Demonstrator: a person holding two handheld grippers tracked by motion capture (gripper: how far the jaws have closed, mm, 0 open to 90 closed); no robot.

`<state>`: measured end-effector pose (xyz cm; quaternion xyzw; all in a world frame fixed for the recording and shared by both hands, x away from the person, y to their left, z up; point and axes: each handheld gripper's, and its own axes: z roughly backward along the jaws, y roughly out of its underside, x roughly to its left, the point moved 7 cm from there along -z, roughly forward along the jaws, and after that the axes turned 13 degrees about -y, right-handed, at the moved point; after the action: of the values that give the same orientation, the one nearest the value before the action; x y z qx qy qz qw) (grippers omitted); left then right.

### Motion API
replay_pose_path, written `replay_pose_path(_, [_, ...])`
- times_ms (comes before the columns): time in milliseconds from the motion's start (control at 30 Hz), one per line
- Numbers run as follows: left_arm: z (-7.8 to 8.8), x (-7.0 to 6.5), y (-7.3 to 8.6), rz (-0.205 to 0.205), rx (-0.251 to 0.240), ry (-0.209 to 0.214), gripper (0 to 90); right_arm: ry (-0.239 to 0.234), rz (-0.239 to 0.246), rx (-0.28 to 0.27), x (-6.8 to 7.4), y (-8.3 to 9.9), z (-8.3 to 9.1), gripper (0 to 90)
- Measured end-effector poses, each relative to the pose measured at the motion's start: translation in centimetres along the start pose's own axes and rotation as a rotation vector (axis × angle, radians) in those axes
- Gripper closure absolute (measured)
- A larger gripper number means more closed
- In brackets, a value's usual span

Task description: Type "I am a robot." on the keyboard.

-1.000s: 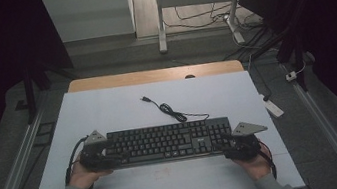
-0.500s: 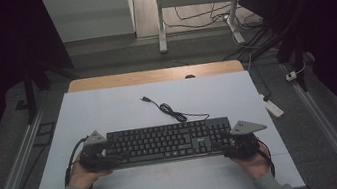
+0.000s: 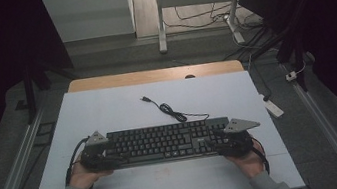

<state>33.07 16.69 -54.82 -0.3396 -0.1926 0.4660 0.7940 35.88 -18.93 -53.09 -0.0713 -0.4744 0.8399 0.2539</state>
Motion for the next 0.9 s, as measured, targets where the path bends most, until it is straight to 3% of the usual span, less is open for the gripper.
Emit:
replay_pose_path(200, [0.0, -0.1, 0.0, -0.005, 0.001, 0.001, 18.7, -0.016, 0.001, -0.001, 0.3, -0.8, -0.7, 50.5])
replay_pose_path(600, [-0.1, -0.4, 0.0, -0.016, 0.007, 0.003, 18.6, -0.048, 0.021, 0.018, 1.2, -3.1, -3.9, 52.6])
replay_pose_path(900, [-0.2, -0.4, 0.1, -0.018, 0.010, 0.005, 18.6, -0.075, 0.017, 0.038, 1.7, -4.1, -6.5, 60.5])
